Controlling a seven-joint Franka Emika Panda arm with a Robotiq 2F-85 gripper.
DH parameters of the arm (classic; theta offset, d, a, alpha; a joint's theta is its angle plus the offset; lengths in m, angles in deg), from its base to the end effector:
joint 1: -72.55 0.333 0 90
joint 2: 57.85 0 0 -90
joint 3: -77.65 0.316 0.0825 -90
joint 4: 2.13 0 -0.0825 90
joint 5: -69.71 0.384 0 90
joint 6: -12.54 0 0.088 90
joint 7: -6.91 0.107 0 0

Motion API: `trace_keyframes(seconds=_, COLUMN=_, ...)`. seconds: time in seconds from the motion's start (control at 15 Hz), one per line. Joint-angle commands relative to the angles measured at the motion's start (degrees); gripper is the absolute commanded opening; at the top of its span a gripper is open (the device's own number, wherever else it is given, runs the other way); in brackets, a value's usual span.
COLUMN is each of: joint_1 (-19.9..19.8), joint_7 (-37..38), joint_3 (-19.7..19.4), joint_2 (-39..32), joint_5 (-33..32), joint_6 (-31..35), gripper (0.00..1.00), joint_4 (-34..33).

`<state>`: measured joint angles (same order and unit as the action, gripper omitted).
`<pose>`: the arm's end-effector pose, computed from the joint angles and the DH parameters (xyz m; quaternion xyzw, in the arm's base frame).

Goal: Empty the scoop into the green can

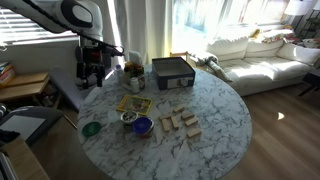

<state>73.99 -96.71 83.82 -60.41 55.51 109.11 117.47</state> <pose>0.4990 0.0426 0.3784 -0.5125 -0.8223 0.2318 0.0867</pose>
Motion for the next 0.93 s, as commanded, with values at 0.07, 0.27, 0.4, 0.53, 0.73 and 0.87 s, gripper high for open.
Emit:
trace_keyframes(seconds=0.07, joint_1=-0.2, joint_7=5.9, joint_3=-2.5, joint_2=7.0, joint_5=6.5, joint_6=6.3, gripper=1.00, joint_4=5.7)
trace_keyframes(seconds=0.27, joint_1=-0.1, joint_7=10.4, joint_3=-3.6, joint_2=10.4, joint_5=9.2, joint_6=11.4, gripper=1.00, joint_4=8.5)
trace_keyframes(seconds=0.4, joint_1=0.1, joint_7=13.9, joint_3=-4.1, joint_2=12.5, joint_5=9.5, joint_6=15.8, gripper=1.00, joint_4=10.6)
trace_keyframes(seconds=0.53, joint_1=0.6, joint_7=13.1, joint_3=-4.2, joint_2=9.5, joint_5=8.0, joint_6=13.5, gripper=1.00, joint_4=7.1)
trace_keyframes(seconds=0.73, joint_1=0.8, joint_7=15.5, joint_3=-4.5, joint_2=11.7, joint_5=8.0, joint_6=15.9, gripper=1.00, joint_4=9.2)
trace_keyframes(seconds=0.87, joint_1=0.8, joint_7=15.7, joint_3=-4.6, joint_2=12.1, joint_5=8.0, joint_6=16.2, gripper=1.00, joint_4=9.7)
